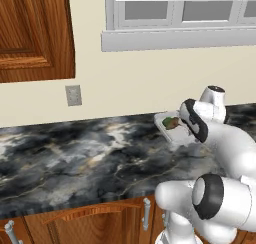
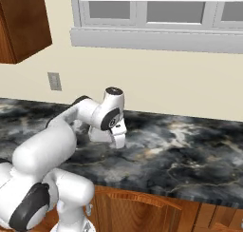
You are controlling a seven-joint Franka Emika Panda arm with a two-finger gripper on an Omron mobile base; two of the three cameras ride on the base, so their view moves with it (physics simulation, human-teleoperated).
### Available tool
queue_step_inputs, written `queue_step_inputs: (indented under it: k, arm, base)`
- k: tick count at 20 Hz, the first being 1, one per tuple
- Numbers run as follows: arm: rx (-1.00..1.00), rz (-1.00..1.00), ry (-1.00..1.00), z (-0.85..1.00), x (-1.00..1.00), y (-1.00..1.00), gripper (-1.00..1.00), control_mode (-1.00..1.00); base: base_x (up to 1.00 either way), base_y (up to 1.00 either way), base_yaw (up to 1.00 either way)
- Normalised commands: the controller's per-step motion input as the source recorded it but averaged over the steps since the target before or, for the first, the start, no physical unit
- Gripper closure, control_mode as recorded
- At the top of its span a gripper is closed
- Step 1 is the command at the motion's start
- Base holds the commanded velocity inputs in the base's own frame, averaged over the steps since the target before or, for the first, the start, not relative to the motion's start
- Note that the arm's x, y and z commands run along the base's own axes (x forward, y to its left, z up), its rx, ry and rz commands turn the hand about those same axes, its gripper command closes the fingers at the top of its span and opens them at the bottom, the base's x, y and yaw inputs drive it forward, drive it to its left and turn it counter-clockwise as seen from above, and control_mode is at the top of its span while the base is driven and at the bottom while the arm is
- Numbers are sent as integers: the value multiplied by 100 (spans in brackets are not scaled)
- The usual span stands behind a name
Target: Place the tupperware on the top shelf of the fridge. Make space for the tupperware among the existing items by rearranging them on the shelves if needed. Close the fridge door when finished.
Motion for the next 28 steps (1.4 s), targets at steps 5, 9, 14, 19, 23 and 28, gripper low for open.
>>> queue_step_inputs:
  k: [5,9,14,19,23,28]
  arm:
    - [-3,3,-19,100,-93,29,100,-100]
    - [0,6,0,94,-74,34,100,-100]
    - [-2,1,0,68,-44,11,100,-100]
    - [0,0,0,51,-3,-1,100,-100]
    - [0,0,0,5,0,0,100,100]
    - [0,0,0,0,0,0,100,100]
  base:
    - [0,0,0]
    - [0,0,0]
    - [0,0,0]
    - [0,0,0]
    - [1,0,0]
    - [-46,0,0]
